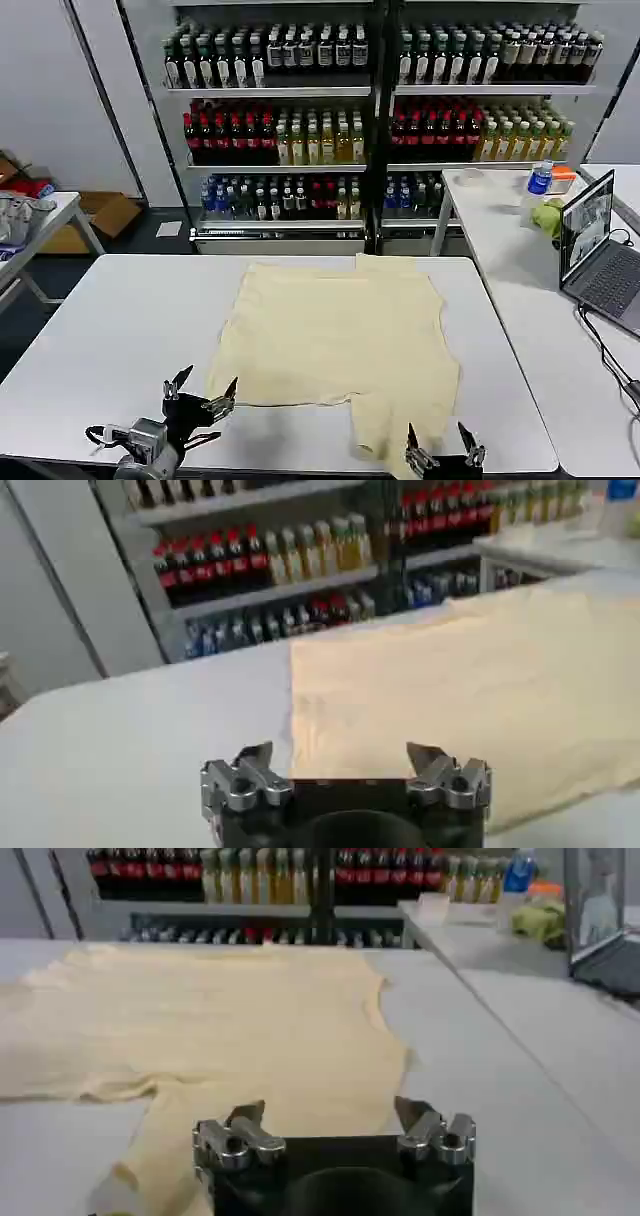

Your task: Fold and organize the clothes.

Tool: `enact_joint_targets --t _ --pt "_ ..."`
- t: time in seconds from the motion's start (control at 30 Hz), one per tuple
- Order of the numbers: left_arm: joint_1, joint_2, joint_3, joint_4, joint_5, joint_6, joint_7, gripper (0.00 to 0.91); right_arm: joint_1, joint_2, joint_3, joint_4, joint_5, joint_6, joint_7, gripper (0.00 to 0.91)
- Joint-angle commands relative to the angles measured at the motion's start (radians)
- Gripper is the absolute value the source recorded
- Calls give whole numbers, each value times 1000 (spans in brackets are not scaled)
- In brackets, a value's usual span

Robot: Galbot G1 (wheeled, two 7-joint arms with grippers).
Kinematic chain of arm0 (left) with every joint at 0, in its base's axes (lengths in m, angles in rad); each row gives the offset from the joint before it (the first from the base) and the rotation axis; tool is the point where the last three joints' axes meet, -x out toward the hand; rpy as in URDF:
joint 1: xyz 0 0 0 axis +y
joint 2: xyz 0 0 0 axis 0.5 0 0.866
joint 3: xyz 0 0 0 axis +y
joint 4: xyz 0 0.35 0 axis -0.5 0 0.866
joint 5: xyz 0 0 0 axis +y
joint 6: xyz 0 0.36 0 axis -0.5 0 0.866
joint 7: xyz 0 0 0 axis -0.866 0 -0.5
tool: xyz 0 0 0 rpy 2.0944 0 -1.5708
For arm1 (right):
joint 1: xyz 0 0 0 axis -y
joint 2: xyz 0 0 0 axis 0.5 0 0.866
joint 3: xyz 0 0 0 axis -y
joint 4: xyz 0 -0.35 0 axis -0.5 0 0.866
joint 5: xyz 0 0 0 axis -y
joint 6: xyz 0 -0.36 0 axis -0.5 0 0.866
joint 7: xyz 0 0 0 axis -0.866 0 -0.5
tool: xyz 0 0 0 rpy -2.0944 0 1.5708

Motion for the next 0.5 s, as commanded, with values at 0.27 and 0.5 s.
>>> enact_joint_targets --t 0.27,0.5 --pt "-48 36 29 106 -28 52 -3 907 2 8 -38 -29 1 -31 13 907" --pt "-68 32 40 135 -35 48 2 10 3 16 -46 -45 5 -33 22 0"
